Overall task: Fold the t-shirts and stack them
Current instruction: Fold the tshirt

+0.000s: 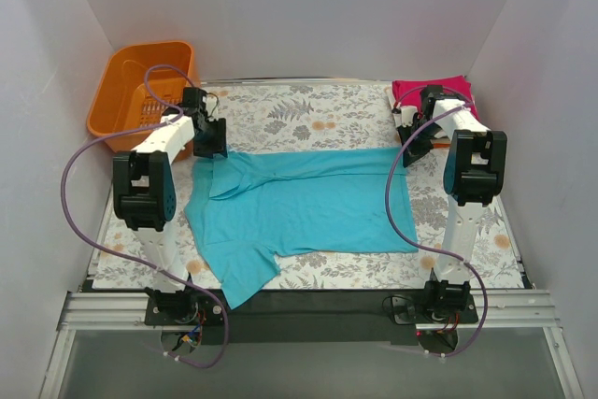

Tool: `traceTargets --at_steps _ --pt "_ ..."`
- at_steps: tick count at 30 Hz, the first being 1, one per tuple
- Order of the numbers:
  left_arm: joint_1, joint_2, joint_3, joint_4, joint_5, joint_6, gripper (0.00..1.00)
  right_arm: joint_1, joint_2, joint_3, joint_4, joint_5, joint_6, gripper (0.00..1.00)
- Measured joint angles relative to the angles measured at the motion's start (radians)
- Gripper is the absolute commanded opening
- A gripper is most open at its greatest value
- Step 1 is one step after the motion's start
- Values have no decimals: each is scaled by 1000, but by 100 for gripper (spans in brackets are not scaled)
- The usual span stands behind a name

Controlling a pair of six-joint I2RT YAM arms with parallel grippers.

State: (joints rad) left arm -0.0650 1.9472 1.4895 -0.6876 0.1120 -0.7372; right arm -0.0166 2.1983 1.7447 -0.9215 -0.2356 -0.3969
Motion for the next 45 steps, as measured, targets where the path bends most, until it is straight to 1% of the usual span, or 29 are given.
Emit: traceTargets --at_steps 5,12,15,21,23,24,26,28,30,31,34,41,45 --pt "0 5 -49 -1 0 0 45 0 0 0 0 0 0 1" --pt "7 13 -49 0 10 -4 45 0 0 0 0 0 0 1" --pt "11 20 -48 3 12 -6 48 0 0 0 0 0 0 1" --pt "17 35 -48 7 9 -12 48 0 0 0 0 0 0 1" --pt "18 36 -48 8 9 -13 45 0 0 0 0 0 0 1" --pt "18 36 -48 8 11 -15 41 0 0 0 0 -1 0 1" --pt "20 36 -48 8 21 -20 38 0 0 0 0 -2 0 1" --pt "24 37 -48 11 38 -23 30 0 0 0 0 -2 0 1" --pt "27 37 -48 12 60 -28 25 0 0 0 0 -2 0 1" --pt "29 37 -48 13 68 -31 17 0 0 0 0 -2 0 1" --pt "35 37 -48 15 83 -41 0 0 0 0 0 -2 0 1" --pt "43 31 -48 1 75 -39 0 0 0 0 0 -1 0 1" --pt "44 -23 -78 -23 64 -34 0 0 0 0 -1 -1 0 1"
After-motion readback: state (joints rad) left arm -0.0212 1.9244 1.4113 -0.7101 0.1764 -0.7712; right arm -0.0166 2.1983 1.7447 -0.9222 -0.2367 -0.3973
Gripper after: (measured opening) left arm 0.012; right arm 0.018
